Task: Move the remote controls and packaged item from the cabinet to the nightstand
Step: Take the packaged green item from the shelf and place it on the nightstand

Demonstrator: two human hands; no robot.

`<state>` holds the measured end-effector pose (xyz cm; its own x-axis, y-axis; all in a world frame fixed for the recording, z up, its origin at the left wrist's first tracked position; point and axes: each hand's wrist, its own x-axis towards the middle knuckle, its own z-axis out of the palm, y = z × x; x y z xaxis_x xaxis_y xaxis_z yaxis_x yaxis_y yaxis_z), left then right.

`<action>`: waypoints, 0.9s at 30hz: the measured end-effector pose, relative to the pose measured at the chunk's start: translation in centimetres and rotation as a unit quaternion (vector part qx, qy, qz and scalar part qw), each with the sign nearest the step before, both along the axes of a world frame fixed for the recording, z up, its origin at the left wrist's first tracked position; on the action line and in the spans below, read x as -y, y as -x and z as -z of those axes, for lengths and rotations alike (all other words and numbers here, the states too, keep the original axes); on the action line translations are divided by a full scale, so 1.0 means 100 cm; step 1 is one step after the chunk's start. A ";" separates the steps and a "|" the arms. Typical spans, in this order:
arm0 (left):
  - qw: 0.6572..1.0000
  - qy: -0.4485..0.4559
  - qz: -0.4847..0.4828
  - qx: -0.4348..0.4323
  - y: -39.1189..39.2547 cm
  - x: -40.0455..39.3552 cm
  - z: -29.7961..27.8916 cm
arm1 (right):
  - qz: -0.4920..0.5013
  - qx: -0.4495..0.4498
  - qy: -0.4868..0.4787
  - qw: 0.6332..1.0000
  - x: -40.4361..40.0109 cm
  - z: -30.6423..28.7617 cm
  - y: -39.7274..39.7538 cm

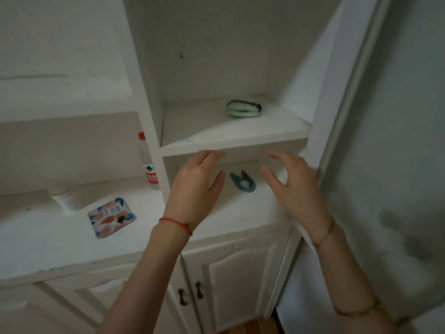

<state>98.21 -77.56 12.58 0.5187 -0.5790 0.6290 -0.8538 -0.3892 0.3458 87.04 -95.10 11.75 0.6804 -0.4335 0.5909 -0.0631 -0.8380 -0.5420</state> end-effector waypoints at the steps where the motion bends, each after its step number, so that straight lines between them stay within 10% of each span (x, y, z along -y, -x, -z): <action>1: 1.000 0.011 -0.002 0.001 -0.010 0.007 -0.012 | 0.001 0.011 -0.004 1.000 0.007 -0.013 -0.009; 27: 0.957 -0.057 -0.138 -0.247 -0.166 0.153 -0.079 | 0.131 -0.170 -0.032 0.976 0.112 -0.077 -0.182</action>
